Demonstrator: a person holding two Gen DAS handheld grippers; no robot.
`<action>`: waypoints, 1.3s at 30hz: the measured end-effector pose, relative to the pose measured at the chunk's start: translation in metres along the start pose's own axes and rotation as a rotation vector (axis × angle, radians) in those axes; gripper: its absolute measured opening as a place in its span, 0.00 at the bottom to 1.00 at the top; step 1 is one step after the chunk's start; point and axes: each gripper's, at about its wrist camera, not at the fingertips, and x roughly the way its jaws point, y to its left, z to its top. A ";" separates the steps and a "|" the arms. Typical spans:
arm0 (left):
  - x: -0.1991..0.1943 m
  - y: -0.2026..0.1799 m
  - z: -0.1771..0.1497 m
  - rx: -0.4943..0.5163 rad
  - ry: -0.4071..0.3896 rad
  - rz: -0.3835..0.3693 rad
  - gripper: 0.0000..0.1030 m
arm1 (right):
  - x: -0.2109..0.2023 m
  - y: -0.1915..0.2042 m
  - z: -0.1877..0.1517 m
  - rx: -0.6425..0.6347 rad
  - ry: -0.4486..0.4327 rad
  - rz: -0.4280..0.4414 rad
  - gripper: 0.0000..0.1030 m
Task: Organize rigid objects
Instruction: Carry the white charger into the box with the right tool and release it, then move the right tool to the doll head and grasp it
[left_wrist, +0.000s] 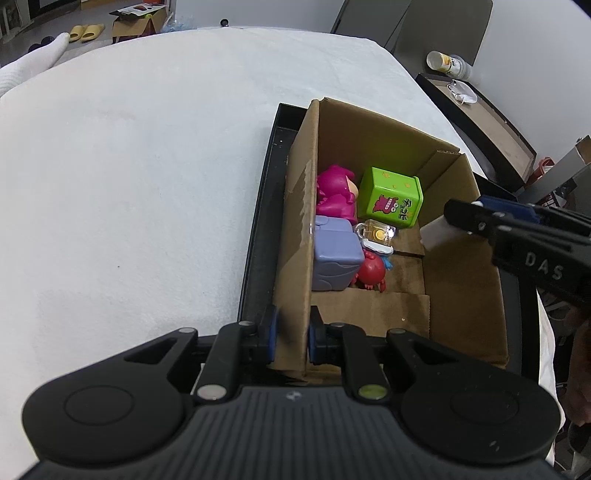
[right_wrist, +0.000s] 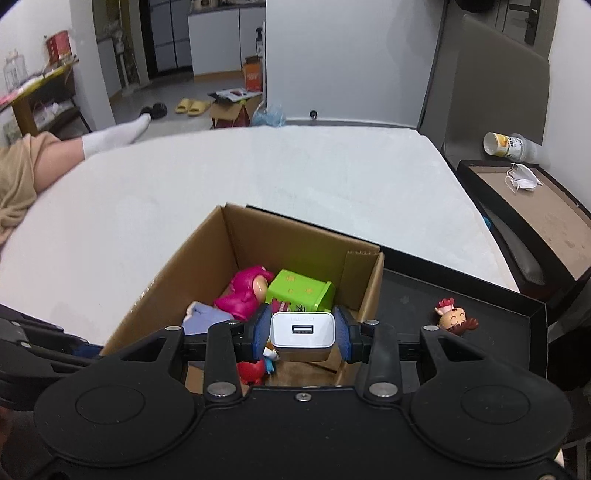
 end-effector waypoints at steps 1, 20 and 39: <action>0.000 0.000 0.000 0.001 0.000 0.000 0.15 | 0.001 0.001 0.000 -0.005 0.010 -0.005 0.35; -0.001 -0.007 0.000 0.001 -0.005 0.025 0.16 | -0.024 -0.028 0.007 0.076 -0.083 -0.039 0.42; 0.000 -0.008 -0.002 -0.009 -0.011 0.030 0.16 | -0.017 -0.093 -0.007 0.243 -0.119 -0.161 0.62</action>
